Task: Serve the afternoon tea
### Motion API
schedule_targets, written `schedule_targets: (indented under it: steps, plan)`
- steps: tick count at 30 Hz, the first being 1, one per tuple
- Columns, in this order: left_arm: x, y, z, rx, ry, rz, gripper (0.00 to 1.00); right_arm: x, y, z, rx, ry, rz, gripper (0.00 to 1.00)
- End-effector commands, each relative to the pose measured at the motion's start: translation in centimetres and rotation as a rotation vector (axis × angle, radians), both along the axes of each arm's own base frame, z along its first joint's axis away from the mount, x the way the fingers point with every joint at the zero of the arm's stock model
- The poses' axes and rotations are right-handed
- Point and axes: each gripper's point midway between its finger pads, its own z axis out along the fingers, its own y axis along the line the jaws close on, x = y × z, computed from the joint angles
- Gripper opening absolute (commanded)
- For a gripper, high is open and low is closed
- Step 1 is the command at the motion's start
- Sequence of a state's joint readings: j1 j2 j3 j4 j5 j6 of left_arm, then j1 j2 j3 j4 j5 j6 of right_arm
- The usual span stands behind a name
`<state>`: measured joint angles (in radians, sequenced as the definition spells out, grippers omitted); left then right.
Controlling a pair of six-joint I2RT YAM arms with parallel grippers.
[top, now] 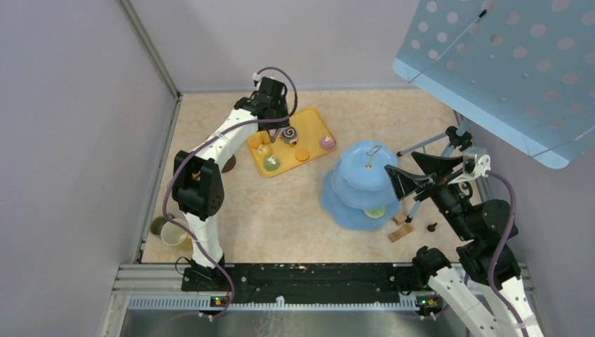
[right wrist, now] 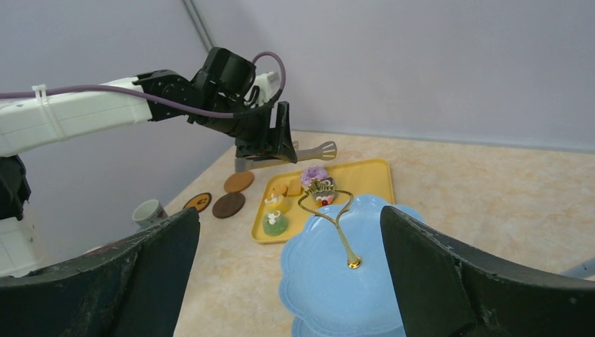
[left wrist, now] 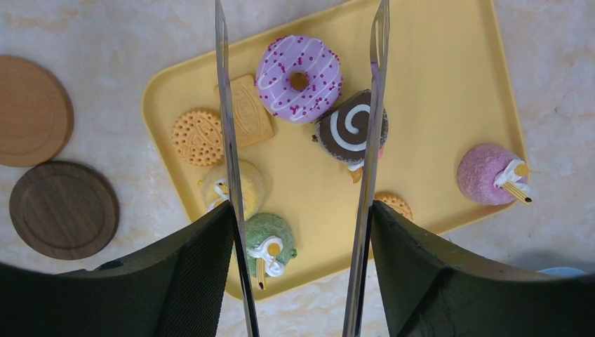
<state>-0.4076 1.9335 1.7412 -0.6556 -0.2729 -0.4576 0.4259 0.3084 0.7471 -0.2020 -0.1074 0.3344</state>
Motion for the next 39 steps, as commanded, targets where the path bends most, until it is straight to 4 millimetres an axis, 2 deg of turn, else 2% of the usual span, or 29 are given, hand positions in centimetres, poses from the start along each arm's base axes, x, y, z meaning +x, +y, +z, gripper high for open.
schedule_targets:
  steps: [1,6,11,21,33,39]
  plan:
    - [0.2,-0.9,-0.5,-0.065,0.013,0.028,0.73,-0.6,-0.2,1.9,0.029,-0.060,0.005,0.98]
    - [-0.4,-1.6,-1.7,-0.106,0.045,0.019,0.69,-0.7,-0.2,1.8,0.030,-0.058,0.008,0.98]
    - [-0.7,-1.4,-2.8,-0.100,0.069,0.033,0.66,-0.8,-0.2,1.7,0.032,-0.053,0.008,0.98]
    - [-0.7,-0.5,-3.5,-0.064,0.069,0.062,0.64,-0.8,-0.2,1.6,0.034,-0.054,0.009,0.98]
    - [-1.4,-0.8,-4.9,-0.063,0.114,0.030,0.61,-0.4,0.1,1.2,0.041,-0.043,0.018,0.98]
    - [-0.7,-0.6,-3.9,-0.039,0.087,0.006,0.52,-0.6,0.0,1.6,0.045,-0.049,0.017,0.98]
